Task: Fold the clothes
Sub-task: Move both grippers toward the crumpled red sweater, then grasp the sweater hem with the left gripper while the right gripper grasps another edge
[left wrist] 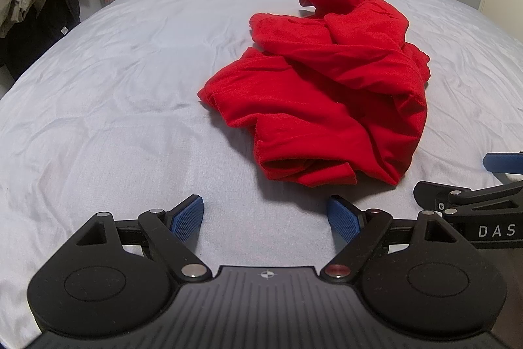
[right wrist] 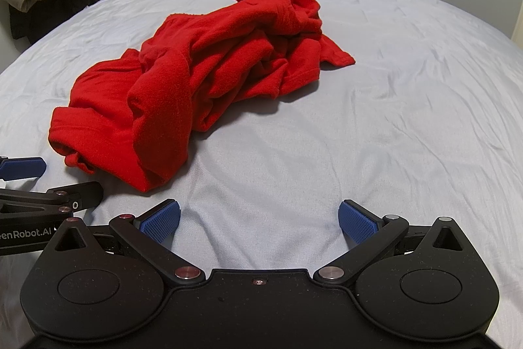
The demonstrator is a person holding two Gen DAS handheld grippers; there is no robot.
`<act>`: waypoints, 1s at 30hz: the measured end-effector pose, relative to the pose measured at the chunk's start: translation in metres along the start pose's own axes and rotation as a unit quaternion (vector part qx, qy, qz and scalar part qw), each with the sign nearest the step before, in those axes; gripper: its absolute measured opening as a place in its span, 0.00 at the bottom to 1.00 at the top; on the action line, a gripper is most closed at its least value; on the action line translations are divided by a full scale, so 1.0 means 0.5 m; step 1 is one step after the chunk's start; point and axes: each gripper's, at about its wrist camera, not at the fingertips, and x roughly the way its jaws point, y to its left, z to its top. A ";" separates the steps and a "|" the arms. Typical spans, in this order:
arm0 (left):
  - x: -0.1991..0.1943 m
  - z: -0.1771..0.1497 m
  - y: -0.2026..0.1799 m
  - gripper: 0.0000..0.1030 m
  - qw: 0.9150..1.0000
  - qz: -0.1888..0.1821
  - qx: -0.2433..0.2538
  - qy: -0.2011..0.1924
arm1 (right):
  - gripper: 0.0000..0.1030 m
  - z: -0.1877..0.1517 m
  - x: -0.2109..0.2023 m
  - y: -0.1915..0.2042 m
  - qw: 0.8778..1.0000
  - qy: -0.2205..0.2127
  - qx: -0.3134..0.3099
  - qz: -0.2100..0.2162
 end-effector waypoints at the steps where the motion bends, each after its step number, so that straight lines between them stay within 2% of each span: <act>1: 0.000 0.000 0.000 0.80 1.000 0.000 0.000 0.000 | 1.00 0.000 0.000 -0.001 1.000 0.000 0.000 0.000; 17: -0.018 0.008 0.001 0.80 1.000 -0.009 0.010 -0.007 | 1.00 0.012 -0.003 -0.002 1.000 -0.002 -0.022 0.006; 21: -0.030 0.011 -0.009 0.80 0.999 -0.010 0.024 -0.025 | 0.98 0.016 -0.015 0.000 0.999 -0.015 -0.030 -0.003; 22: -0.034 0.012 -0.012 0.76 0.999 -0.011 0.029 -0.031 | 0.97 0.017 -0.020 0.000 0.999 -0.022 -0.032 -0.007; 24: -0.032 0.020 -0.020 0.65 0.999 -0.011 0.050 -0.010 | 0.92 0.019 -0.031 0.000 0.999 -0.032 -0.036 -0.010; 25: -0.033 0.022 -0.025 0.64 0.998 -0.015 0.057 -0.011 | 0.91 0.021 -0.034 -0.001 0.999 -0.034 -0.036 -0.009; 27: -0.036 0.026 -0.035 0.61 0.997 -0.022 0.070 -0.012 | 0.82 0.028 -0.042 -0.001 0.999 -0.036 -0.039 -0.007; 30: -0.034 0.037 -0.047 0.57 0.996 -0.023 0.090 0.000 | 0.80 0.049 -0.057 0.001 0.998 -0.039 -0.052 -0.004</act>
